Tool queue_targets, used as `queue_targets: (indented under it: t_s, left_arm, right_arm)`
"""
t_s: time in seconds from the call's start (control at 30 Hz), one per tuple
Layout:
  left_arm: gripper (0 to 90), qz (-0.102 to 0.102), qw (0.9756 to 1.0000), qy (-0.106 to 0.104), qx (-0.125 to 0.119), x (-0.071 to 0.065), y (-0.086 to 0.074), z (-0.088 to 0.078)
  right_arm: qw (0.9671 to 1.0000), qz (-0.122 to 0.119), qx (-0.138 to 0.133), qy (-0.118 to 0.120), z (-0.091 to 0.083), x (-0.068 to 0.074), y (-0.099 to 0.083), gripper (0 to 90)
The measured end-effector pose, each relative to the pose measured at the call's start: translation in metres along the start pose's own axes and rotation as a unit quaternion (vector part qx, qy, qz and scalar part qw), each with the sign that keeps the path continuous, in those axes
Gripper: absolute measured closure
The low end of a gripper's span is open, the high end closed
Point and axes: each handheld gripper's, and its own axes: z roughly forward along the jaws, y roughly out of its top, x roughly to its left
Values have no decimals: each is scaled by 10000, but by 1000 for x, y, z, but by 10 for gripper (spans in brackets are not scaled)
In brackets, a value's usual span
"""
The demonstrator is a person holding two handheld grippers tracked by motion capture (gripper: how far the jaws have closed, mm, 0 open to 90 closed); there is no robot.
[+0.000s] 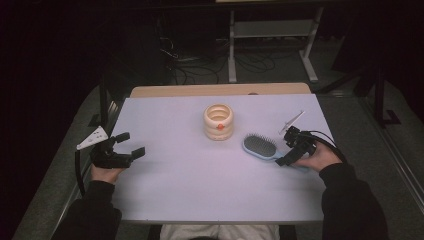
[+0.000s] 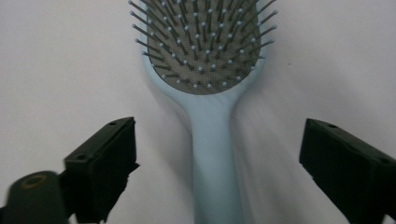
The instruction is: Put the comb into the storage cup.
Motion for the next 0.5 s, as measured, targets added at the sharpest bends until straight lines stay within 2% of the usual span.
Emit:
queue_targets:
  t_s: [0.23, 0.5]
  left_arm:
    - [0, 7, 10000, -9, 0, 0, 0, 0]
    - [0, 9, 10000, -9, 0, 0, 0, 0]
  right_arm:
    - [9999, -114, -32, 13, 4, 1, 2, 198]
    - [9999, -133, -14, 108, 9, 0, -1, 302]
